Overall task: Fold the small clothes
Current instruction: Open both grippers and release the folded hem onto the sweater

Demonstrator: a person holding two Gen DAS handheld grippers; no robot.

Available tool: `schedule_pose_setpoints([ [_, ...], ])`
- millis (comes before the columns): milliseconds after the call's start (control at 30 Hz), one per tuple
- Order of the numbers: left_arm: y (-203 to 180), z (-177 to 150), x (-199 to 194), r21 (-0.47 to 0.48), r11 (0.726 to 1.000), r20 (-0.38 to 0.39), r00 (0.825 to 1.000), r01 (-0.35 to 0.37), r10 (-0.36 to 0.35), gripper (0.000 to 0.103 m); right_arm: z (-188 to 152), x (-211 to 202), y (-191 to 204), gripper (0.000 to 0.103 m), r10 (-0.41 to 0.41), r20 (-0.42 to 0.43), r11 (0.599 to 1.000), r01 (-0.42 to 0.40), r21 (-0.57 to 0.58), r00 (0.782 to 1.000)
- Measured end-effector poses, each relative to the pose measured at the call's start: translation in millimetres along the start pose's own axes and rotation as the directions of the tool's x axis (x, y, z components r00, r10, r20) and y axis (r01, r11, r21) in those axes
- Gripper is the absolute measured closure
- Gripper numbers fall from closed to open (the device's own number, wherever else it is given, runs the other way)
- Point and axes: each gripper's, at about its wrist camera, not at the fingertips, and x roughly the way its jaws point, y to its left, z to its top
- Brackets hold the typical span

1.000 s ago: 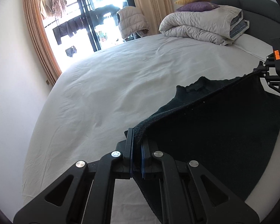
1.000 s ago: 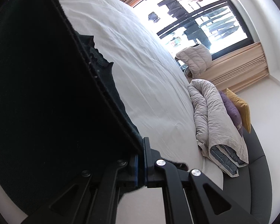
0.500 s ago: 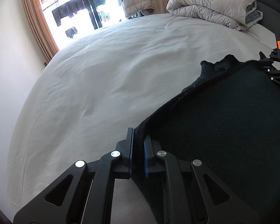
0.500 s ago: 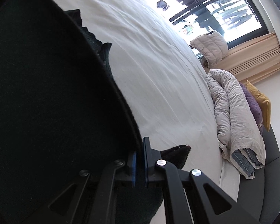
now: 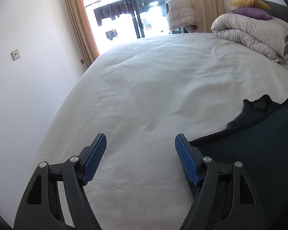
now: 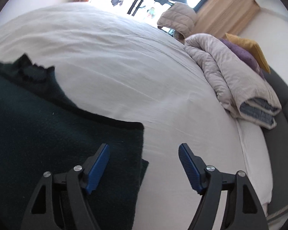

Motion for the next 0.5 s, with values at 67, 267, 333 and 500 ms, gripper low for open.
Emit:
schedule_pose_setpoints([
  [67,-24,3,-15,0.008,0.997,0.005,0.997,0.08,-0.08,0.029,-3,-15,-15,0.039,0.201,0.035,0.962,-0.204,0.182,0.979],
  [267,-107,-16,-7,0.085,0.98,-0.083,0.982,0.179,-0.172,0.029,-34,-17,16,0.041,0.585,0.155,0.71,-0.596,0.376,0.796],
  [333,-114,-29,9,0.097,0.983,-0.121,0.982,0.154,-0.142,0.029,-44,0,19,0.041,0.584,0.131,0.698,-0.577,0.424,0.801],
  [500,-90,-38,24,-0.051,0.977,-0.126,0.969,0.208,-0.213,0.028,-78,35,-28,0.096,0.581,0.228,0.544,-0.581,0.605,0.782],
])
